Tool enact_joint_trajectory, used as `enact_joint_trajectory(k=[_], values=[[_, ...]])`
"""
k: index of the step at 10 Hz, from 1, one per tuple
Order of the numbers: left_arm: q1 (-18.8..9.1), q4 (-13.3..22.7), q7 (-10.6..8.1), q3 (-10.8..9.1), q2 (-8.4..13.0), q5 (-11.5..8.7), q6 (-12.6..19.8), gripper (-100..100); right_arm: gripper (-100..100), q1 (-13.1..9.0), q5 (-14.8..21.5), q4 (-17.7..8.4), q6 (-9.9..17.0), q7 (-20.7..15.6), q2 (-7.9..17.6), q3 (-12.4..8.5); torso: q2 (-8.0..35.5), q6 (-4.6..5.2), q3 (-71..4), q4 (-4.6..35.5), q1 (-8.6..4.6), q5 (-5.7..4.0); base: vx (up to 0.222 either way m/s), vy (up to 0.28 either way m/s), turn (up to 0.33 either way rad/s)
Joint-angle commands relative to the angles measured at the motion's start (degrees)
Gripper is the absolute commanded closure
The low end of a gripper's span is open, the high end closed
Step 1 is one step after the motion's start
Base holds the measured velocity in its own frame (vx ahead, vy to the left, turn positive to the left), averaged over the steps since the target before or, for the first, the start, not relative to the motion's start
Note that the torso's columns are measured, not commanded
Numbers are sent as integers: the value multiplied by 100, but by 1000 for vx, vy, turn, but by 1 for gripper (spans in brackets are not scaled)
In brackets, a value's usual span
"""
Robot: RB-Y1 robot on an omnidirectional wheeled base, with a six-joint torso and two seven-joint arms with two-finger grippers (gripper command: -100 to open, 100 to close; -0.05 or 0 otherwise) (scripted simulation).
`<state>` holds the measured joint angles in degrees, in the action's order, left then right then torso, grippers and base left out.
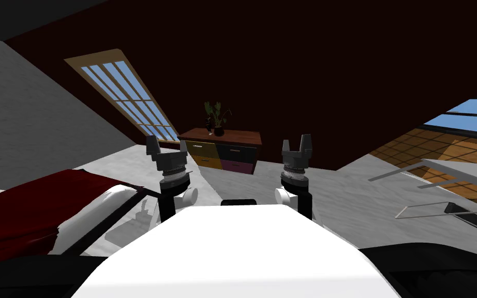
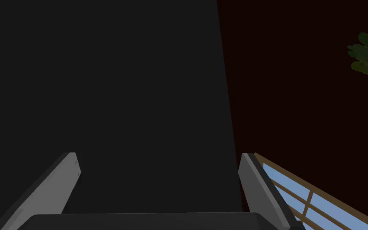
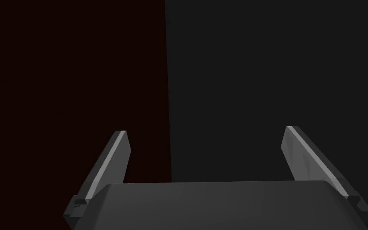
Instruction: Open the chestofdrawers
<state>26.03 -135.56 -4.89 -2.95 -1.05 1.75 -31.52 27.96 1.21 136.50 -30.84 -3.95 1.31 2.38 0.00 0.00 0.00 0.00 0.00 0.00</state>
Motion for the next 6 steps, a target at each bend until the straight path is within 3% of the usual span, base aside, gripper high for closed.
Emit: enact_joint_trajectory(k=[1, 6], values=[[0, 0, 0, 0, 0, 0, 0, 0, 0, 0, 0, 0, 0, 0, 0, 0, 232, 0, -467, 235, 0, 0, 0, 0, 0], [0, -1, 0, 0, 0, 0, 0, 0, 0, 0, 0, 1, 0, 0, 0, 0, 2269, 0, -4536, 2268, 0, 0, 0, 0, 0]])
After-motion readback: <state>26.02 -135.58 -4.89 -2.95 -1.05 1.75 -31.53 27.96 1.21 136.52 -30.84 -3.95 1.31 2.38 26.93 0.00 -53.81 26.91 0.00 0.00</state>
